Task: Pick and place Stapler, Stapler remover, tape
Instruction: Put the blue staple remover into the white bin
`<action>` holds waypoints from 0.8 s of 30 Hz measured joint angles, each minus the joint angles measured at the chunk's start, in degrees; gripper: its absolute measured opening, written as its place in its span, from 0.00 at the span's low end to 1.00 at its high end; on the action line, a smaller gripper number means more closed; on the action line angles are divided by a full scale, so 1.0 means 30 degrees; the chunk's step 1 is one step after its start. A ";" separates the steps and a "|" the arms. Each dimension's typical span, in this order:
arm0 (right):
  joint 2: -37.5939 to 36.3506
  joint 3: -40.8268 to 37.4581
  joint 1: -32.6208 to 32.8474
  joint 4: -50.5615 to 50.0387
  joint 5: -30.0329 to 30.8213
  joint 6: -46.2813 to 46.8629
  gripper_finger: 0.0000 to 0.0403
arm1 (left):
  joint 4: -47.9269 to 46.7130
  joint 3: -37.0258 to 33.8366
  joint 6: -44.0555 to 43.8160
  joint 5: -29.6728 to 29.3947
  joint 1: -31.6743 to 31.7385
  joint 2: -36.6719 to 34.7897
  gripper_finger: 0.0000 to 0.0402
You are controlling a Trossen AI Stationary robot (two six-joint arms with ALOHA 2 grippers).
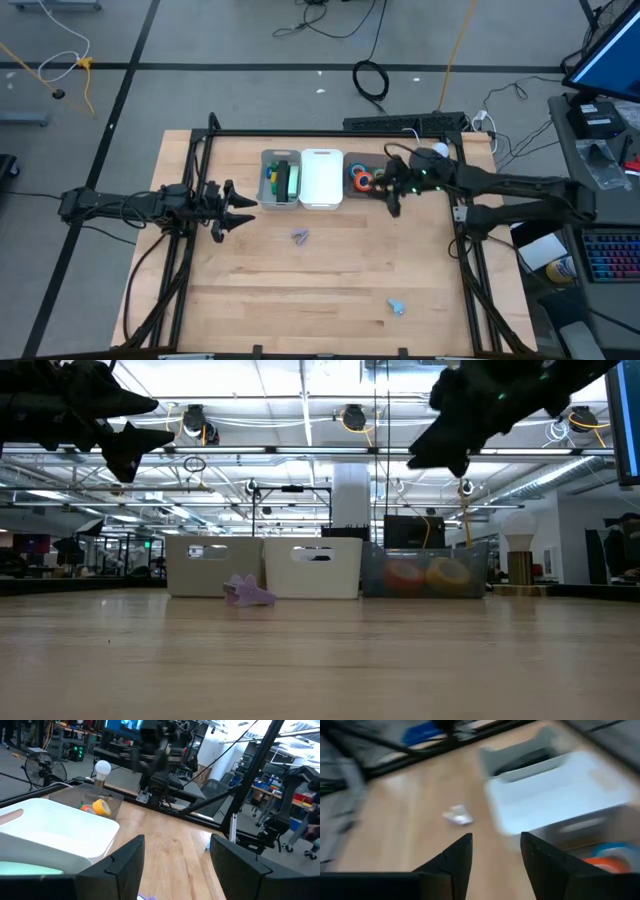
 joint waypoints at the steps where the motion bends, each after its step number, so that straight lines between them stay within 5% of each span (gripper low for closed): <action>1: -0.0383 0.0000 0.0424 -0.0344 -0.0343 0.0605 0.39 | 0.0001 0.0000 0.0008 -0.0007 0.0004 -0.0007 0.56; 9: -0.1920 0.0000 0.3996 -0.0763 -0.3743 0.4823 0.38 | -0.0144 0.0000 -0.0014 -0.0052 0.0007 -0.0007 0.56; 24: 0.0479 0.0000 1.3557 -0.2294 -0.3321 0.7280 0.38 | -0.0113 0.0005 -0.0072 -0.0059 0.0007 -0.0007 0.56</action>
